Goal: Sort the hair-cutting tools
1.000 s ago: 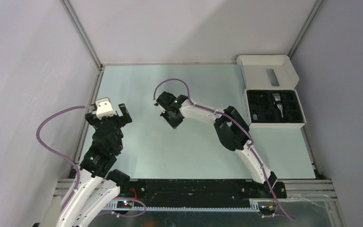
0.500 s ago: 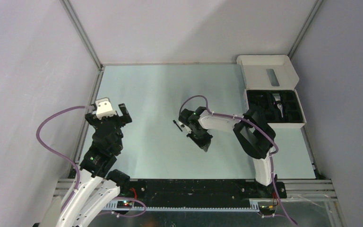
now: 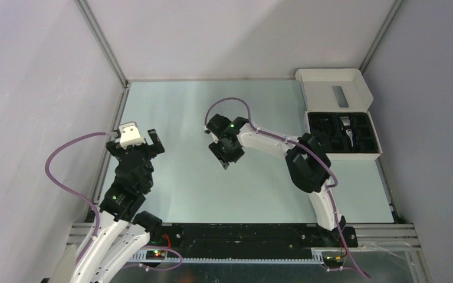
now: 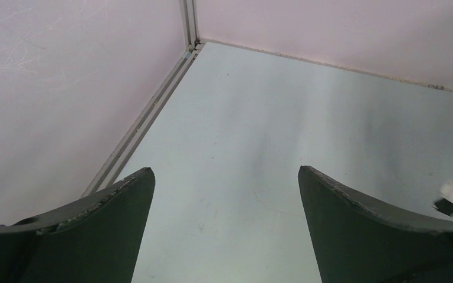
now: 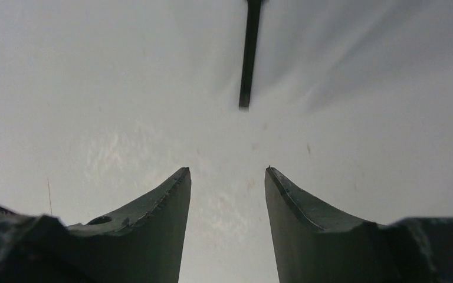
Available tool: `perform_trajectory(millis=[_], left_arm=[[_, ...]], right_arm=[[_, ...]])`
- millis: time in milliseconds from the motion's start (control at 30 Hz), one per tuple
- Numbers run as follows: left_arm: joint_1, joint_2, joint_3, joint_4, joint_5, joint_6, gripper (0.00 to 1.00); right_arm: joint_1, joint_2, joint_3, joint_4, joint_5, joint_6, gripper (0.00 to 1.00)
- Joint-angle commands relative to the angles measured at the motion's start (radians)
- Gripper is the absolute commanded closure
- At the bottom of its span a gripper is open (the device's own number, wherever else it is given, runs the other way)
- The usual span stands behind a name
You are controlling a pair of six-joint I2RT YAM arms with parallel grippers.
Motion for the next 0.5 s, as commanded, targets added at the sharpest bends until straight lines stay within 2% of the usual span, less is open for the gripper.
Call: perform_trajectory(millis=[0,167,467], left_arm=[[0.007,-0.007,-0.009,0.037,-0.019,-0.002,0.02],[0.009,-0.007,-0.01,0.038,-0.019,-0.001,0.02],[0.009,-0.008,-0.01,0.04,-0.015,-0.001,0.02]], right_arm=[[0.003,0.122,0.116,0.017,0.015,0.008,0.46],[0.003,0.195,0.219,0.026,0.074,0.019,0.48],[0.003,0.277,0.291,-0.007,0.13,0.033,0.55]])
